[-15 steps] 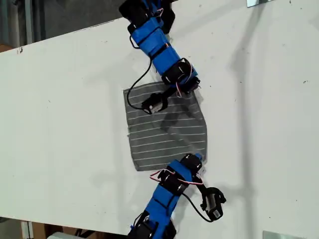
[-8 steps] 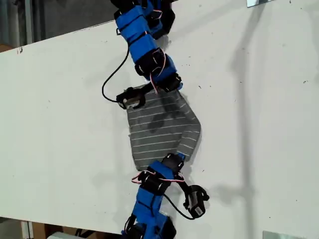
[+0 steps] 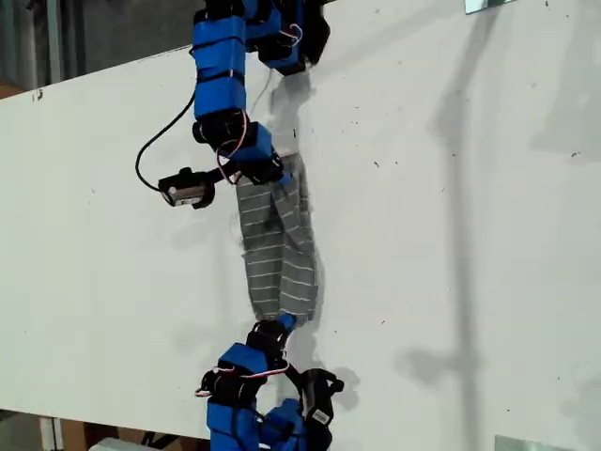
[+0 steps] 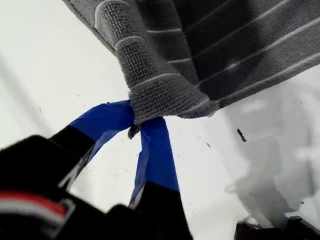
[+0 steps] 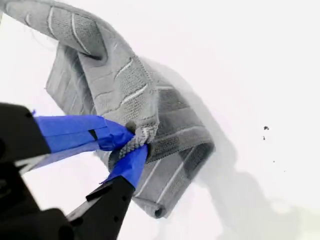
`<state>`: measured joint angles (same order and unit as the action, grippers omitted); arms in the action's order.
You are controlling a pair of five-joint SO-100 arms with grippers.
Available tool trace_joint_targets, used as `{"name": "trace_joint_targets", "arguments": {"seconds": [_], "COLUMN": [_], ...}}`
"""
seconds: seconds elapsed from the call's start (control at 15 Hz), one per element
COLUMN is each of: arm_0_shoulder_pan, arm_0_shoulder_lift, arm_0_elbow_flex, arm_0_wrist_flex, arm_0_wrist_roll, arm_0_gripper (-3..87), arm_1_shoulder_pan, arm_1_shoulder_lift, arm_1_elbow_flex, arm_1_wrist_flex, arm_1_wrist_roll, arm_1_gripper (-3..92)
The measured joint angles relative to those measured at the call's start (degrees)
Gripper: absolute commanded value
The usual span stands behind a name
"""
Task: Grasp corners of a square towel and fold twice.
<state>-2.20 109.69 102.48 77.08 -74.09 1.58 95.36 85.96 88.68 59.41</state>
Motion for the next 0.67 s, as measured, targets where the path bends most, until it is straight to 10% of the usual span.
{"name": "trace_joint_targets", "arguments": {"seconds": [0.67], "arm_0_shoulder_pan": [-25.31], "arm_0_shoulder_lift": [-9.14], "arm_0_elbow_flex": [-6.59], "arm_0_wrist_flex": [0.62], "arm_0_wrist_roll": [8.96], "arm_0_gripper": [-0.2], "arm_1_shoulder_pan": [24.79], "arm_1_shoulder_lift": [0.88], "arm_1_elbow_flex": [2.46], "arm_1_wrist_flex": [-14.68], "arm_1_wrist_roll": [-12.66], "arm_1_gripper": [-0.1]}}
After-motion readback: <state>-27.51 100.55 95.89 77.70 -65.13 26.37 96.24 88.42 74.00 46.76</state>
